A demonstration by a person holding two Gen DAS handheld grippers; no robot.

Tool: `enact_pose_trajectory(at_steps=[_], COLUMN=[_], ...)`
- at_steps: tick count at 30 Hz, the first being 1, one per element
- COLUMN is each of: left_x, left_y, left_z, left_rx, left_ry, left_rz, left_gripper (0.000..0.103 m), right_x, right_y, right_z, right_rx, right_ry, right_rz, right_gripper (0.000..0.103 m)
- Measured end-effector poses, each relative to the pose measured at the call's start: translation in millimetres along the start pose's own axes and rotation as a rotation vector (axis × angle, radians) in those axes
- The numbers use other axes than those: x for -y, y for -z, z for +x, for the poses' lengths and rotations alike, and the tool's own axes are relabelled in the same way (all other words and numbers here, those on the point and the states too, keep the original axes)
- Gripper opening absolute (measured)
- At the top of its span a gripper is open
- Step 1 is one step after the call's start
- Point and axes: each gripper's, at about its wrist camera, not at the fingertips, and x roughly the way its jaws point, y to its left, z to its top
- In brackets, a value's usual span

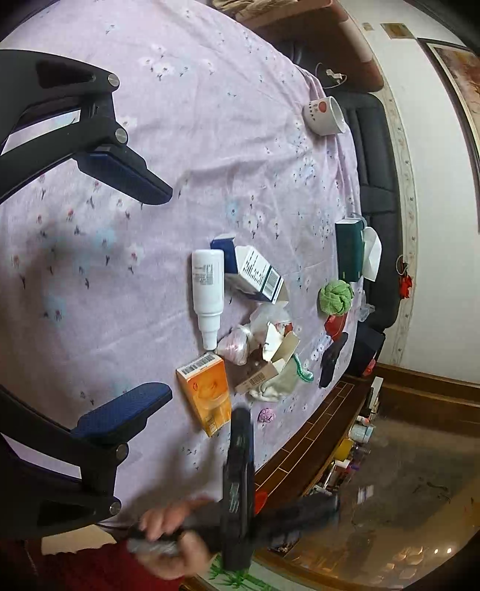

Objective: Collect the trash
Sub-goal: 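Return to the table and close the right tool on the orange box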

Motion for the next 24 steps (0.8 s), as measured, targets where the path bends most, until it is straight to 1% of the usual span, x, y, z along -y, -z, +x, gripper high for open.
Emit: enact_pose_trajectory(at_steps=[2,4,6,7,8,10,12,16,17,18,21,23,24], left_x=[-5,-5,-9,-9,-12,-13,-13,-9,-9,-9,-5,0,2], left_y=[2,2,3,3,3,3,1,-9,-12,-15,-27,-32,-34], left_z=[0,3,3,3,3,5,7,17,21,24,40,48,51], left_rx=[-0.007,-0.011,-0.019,-0.021,-0.023,-0.028,-0.039,-0.054,-0.063,-0.07,-0.1,-0.104,-0.102], left_ry=[0.027,0.036,0.032,0.031,0.039,0.058,0.083,0.107,0.111,0.117,0.142,0.163,0.171], left_rz=[0.017,0.031,0.05,0.059,0.068,0.081,0.108,0.168,0.171,0.174,0.191,0.213,0.223], left_gripper=[0.096,0.096,0.096,0.096,0.096,0.096,0.096,0.096,0.096,0.096,0.096,0.096,0.096], right_x=[0,-1,0,-1,-3,-13,-30,-64,-71,-78,-85,-84,-79], right_y=[-10,-17,-18,-16,-13,-4,10,30,34,37,41,46,44], right_z=[21,43,51,56,58,57,48,36,35,37,46,53,54], right_rx=[-0.02,-0.06,-0.079,-0.108,-0.135,-0.178,-0.219,-0.243,-0.243,-0.244,-0.259,-0.256,-0.255], right_ry=[-0.002,-0.006,-0.009,-0.013,-0.021,-0.07,-0.106,-0.124,-0.111,-0.072,0.013,0.051,0.054], right_rz=[-0.008,-0.036,-0.048,-0.055,-0.064,-0.1,-0.175,-0.328,-0.356,-0.375,-0.387,-0.387,-0.374], right_gripper=[0.063,0.063,0.063,0.063,0.063,0.063,0.064,0.065,0.065,0.065,0.065,0.054,0.052])
